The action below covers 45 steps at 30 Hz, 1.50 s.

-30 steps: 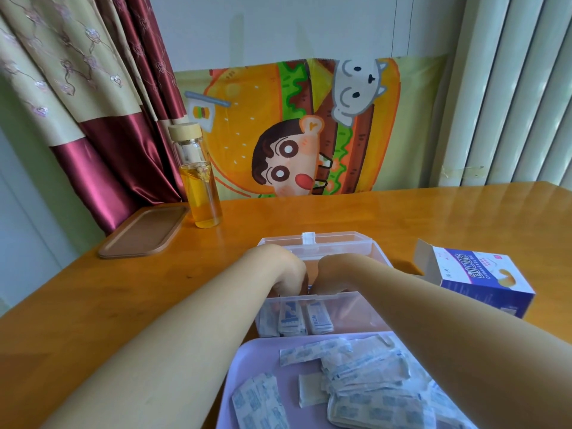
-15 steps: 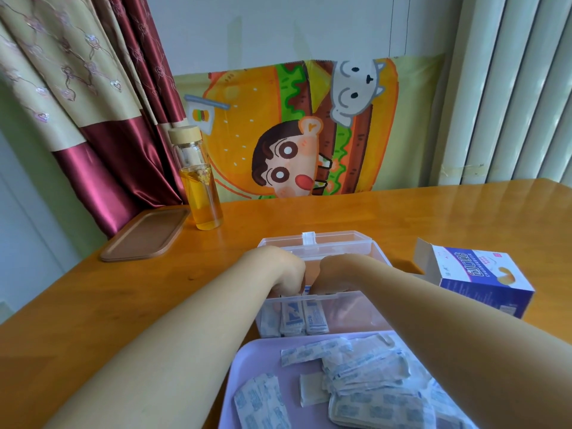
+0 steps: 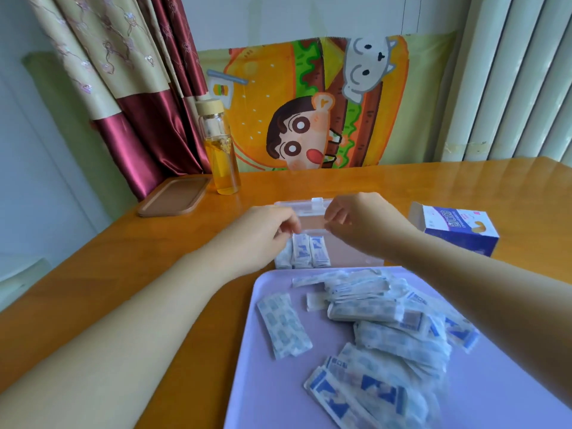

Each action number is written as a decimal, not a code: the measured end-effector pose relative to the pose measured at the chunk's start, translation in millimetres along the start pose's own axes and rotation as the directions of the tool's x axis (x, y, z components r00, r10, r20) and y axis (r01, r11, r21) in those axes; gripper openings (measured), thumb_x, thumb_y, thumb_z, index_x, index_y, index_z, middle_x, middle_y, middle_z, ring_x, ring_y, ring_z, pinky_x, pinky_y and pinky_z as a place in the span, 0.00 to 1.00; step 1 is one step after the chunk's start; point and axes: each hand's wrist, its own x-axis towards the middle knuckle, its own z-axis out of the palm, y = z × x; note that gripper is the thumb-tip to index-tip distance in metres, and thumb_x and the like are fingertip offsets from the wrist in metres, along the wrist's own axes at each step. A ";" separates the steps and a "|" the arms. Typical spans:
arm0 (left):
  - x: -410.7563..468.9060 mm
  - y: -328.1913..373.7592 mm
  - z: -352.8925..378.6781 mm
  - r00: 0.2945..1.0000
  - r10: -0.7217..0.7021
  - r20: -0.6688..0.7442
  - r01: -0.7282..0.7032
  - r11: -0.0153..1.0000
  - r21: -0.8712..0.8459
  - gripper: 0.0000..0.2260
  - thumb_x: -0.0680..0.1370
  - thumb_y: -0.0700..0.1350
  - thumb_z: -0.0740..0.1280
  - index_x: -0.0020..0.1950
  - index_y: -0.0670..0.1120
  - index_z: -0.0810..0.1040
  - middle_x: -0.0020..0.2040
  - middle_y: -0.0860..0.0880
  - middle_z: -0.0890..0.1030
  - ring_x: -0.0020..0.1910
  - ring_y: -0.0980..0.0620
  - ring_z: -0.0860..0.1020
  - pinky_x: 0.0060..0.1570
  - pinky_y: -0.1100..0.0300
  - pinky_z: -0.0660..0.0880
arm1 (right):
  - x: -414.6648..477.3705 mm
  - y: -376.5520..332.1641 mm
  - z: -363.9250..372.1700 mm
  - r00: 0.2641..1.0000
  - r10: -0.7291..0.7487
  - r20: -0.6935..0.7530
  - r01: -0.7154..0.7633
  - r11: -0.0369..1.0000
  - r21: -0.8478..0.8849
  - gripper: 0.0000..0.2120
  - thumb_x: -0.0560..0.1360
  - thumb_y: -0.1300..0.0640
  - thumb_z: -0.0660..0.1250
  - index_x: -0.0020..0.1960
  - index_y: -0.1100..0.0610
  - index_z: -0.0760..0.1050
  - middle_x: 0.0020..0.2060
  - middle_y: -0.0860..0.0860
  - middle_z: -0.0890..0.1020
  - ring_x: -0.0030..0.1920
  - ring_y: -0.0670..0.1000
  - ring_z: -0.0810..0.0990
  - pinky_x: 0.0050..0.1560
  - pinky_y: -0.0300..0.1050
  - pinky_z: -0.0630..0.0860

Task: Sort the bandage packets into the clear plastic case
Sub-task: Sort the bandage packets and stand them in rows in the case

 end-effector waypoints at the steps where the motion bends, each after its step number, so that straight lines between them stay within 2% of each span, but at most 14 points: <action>1: -13.4 1.0 2.0 0.998 0.015 0.067 -0.015 1.000 -0.001 0.11 0.78 0.37 0.60 0.50 0.52 0.76 0.50 0.55 0.78 0.43 0.59 0.75 0.41 0.69 0.71 | -12.8 -5.7 -2.8 0.999 -0.041 0.022 0.041 0.999 -0.015 0.04 0.74 0.54 0.67 0.47 0.49 0.79 0.36 0.41 0.76 0.44 0.48 0.79 0.47 0.44 0.77; 4: -40.1 2.2 18.8 0.927 -0.013 0.374 -0.054 0.984 0.168 0.19 0.76 0.34 0.58 0.59 0.53 0.76 0.59 0.53 0.76 0.56 0.53 0.74 0.53 0.56 0.72 | -52.2 -25.8 -9.5 0.957 -0.091 0.276 0.128 0.985 -0.119 0.06 0.73 0.52 0.69 0.49 0.51 0.80 0.37 0.41 0.76 0.39 0.44 0.76 0.37 0.30 0.70; 6: -44.3 3.0 32.0 0.862 -0.059 0.503 -0.129 0.935 0.331 0.28 0.75 0.31 0.56 0.68 0.56 0.70 0.66 0.53 0.72 0.63 0.50 0.70 0.54 0.51 0.73 | -73.0 -35.2 -12.3 0.877 -0.063 0.477 0.169 0.968 -0.183 0.09 0.73 0.50 0.69 0.51 0.51 0.81 0.39 0.42 0.77 0.35 0.41 0.72 0.31 0.24 0.63; 8: -44.1 5.0 40.5 0.833 -0.067 0.549 -0.229 0.862 0.452 0.30 0.73 0.30 0.57 0.68 0.59 0.68 0.65 0.52 0.72 0.61 0.46 0.70 0.48 0.48 0.75 | -89.7 -41.6 -14.1 0.799 -0.022 0.601 0.188 0.958 -0.215 0.13 0.72 0.48 0.69 0.54 0.52 0.80 0.44 0.43 0.81 0.37 0.41 0.74 0.34 0.25 0.65; 10: -44.7 8.1 46.1 0.825 -0.071 0.560 -0.298 0.788 0.539 0.27 0.74 0.33 0.62 0.66 0.58 0.68 0.61 0.50 0.74 0.58 0.46 0.72 0.47 0.49 0.76 | -104.1 -45.6 -12.0 0.757 0.016 0.653 0.180 0.956 -0.231 0.18 0.71 0.45 0.69 0.56 0.54 0.79 0.48 0.47 0.84 0.44 0.47 0.79 0.43 0.35 0.72; 12: -45.5 15.2 48.3 0.825 -0.081 0.560 -0.328 0.739 0.589 0.24 0.75 0.36 0.64 0.67 0.55 0.68 0.60 0.50 0.75 0.58 0.46 0.73 0.48 0.52 0.74 | -116.3 -48.3 -6.9 0.751 0.037 0.660 0.173 0.953 -0.250 0.25 0.70 0.41 0.69 0.57 0.59 0.78 0.49 0.54 0.83 0.50 0.52 0.80 0.48 0.44 0.74; 16: -40.1 25.2 46.0 0.807 -0.128 0.576 -0.326 0.717 0.616 0.21 0.74 0.39 0.67 0.65 0.52 0.67 0.59 0.49 0.75 0.56 0.47 0.73 0.39 0.56 0.67 | -131.2 -56.0 4.7 0.778 0.081 0.623 0.135 0.947 -0.291 0.32 0.68 0.38 0.70 0.61 0.61 0.74 0.55 0.54 0.79 0.54 0.53 0.78 0.38 0.42 0.69; 19: -33.6 31.7 39.5 0.746 -0.232 0.624 -0.256 0.765 0.591 0.21 0.73 0.43 0.71 0.63 0.50 0.68 0.54 0.47 0.76 0.50 0.47 0.73 0.37 0.56 0.66 | -131.1 -54.2 7.7 0.768 0.105 0.632 0.123 0.944 -0.307 0.32 0.68 0.38 0.70 0.62 0.61 0.73 0.56 0.53 0.78 0.54 0.53 0.77 0.44 0.43 0.70; 24: -27.2 37.1 36.1 0.715 -0.276 0.642 -0.219 0.784 0.580 0.20 0.72 0.46 0.73 0.60 0.48 0.70 0.52 0.48 0.72 0.47 0.48 0.70 0.35 0.59 0.64 | -125.8 -43.5 9.9 0.735 0.145 0.662 0.135 0.926 -0.353 0.24 0.67 0.38 0.71 0.43 0.58 0.72 0.35 0.49 0.71 0.33 0.46 0.67 0.31 0.39 0.64; 31: -24.1 31.6 36.9 0.716 -0.271 0.644 -0.167 0.829 0.534 0.22 0.71 0.45 0.74 0.61 0.47 0.69 0.60 0.46 0.73 0.47 0.48 0.69 0.36 0.60 0.65 | -116.7 -34.2 13.1 0.722 0.100 0.684 0.141 0.948 -0.287 0.24 0.70 0.46 0.71 0.55 0.65 0.76 0.45 0.57 0.79 0.42 0.53 0.74 0.32 0.41 0.63; 34: -24.3 33.6 35.5 0.709 -0.281 0.647 -0.162 0.828 0.537 0.21 0.72 0.44 0.73 0.61 0.47 0.69 0.58 0.47 0.73 0.48 0.48 0.69 0.37 0.60 0.65 | -112.1 -30.2 4.9 0.733 0.074 0.676 0.162 0.947 -0.279 0.19 0.71 0.49 0.70 0.46 0.65 0.73 0.34 0.52 0.70 0.33 0.50 0.67 0.32 0.43 0.61; 39: -23.1 38.2 37.0 0.703 -0.277 0.655 -0.221 0.790 0.572 0.18 0.73 0.46 0.72 0.60 0.46 0.71 0.53 0.47 0.71 0.48 0.49 0.68 0.30 0.63 0.61 | -106.9 -23.7 -11.6 0.809 0.058 0.585 0.089 0.971 -0.221 0.18 0.70 0.48 0.71 0.34 0.59 0.66 0.27 0.49 0.64 0.28 0.49 0.60 0.29 0.42 0.56; 42: -22.8 39.3 38.0 0.700 -0.273 0.660 -0.239 0.782 0.576 0.14 0.73 0.45 0.72 0.52 0.48 0.68 0.50 0.49 0.70 0.47 0.49 0.68 0.30 0.63 0.61 | -104.0 -18.7 -14.6 0.835 0.085 0.543 0.027 0.980 -0.195 0.17 0.71 0.47 0.70 0.33 0.56 0.67 0.27 0.48 0.68 0.27 0.47 0.63 0.29 0.39 0.59; 45: -24.2 41.6 37.3 0.693 -0.280 0.665 -0.234 0.785 0.574 0.16 0.74 0.44 0.71 0.57 0.47 0.70 0.54 0.47 0.73 0.47 0.50 0.68 0.30 0.64 0.61 | -103.1 -16.6 -14.9 0.821 0.129 0.556 -0.080 0.991 -0.111 0.10 0.73 0.47 0.69 0.40 0.54 0.75 0.30 0.45 0.76 0.29 0.45 0.72 0.29 0.35 0.64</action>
